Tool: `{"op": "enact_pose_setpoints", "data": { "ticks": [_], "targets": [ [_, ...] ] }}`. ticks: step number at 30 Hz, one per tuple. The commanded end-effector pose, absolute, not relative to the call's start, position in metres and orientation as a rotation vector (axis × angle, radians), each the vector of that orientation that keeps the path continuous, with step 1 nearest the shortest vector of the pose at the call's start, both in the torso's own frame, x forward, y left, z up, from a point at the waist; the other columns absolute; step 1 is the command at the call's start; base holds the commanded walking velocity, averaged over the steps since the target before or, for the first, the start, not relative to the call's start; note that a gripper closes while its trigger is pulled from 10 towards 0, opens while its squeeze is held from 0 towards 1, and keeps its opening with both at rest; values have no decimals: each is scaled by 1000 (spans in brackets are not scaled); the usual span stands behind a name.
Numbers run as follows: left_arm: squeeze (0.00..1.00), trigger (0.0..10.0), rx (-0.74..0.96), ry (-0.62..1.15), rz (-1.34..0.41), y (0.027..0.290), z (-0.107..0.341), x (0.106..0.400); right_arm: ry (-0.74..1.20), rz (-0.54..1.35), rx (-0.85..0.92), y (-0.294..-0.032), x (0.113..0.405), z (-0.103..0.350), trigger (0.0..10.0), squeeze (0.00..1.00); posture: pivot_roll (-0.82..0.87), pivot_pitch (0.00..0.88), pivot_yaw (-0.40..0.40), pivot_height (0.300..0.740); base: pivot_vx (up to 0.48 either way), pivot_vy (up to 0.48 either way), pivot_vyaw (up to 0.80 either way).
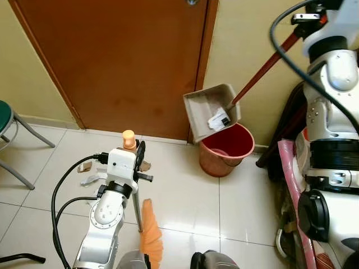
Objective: Sweep floor
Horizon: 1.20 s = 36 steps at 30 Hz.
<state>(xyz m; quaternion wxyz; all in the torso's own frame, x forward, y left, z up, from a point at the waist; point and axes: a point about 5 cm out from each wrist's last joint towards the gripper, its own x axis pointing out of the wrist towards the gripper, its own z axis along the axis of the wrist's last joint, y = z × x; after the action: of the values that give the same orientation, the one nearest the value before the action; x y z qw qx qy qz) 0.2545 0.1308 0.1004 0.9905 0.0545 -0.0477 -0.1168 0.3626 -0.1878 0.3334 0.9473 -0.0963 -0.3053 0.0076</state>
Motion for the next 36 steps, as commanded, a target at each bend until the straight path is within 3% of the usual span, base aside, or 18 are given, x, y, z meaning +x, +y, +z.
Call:
{"op": "enact_pose_setpoints", "data": {
  "ticks": [1, 11, 26, 30, 34, 36],
  "targets": [
    [0, 10000, 115, -25, -235, 134, 88, 250, -712, 27, -287, -184, 354, 344, 10000, 0, -2, 58, -17, 740, 0, 0, 0],
    [0, 10000, 107, -26, -245, 130, 88, 248, -711, 205, -539, -147, 338, 285, 10000, 0, -8, 71, -20, 740, 0, 0, 0],
    [0, 10000, 102, -26, -227, 131, 87, 248, -782, 454, -606, -99, 314, 259, 10000, 0, -9, 64, -50, 740, 0, 0, 0],
    [0, 10000, 98, -29, -225, 130, 87, 249, -783, 490, -619, -93, 312, 255, 10000, 0, -11, 61, -55, 740, 0, 0, 0],
    [0, 10000, 95, -30, -224, 129, 87, 250, -804, 550, -742, -87, 307, 243, 10000, 0, -12, 58, -58, 740, 0, 0, 0],
    [0, 10000, 97, -32, -223, 130, 88, 251, -757, 524, -664, -90, 311, 243, 10000, 0, -14, 54, -56, 740, 0, 0, 0]
  ]
}}
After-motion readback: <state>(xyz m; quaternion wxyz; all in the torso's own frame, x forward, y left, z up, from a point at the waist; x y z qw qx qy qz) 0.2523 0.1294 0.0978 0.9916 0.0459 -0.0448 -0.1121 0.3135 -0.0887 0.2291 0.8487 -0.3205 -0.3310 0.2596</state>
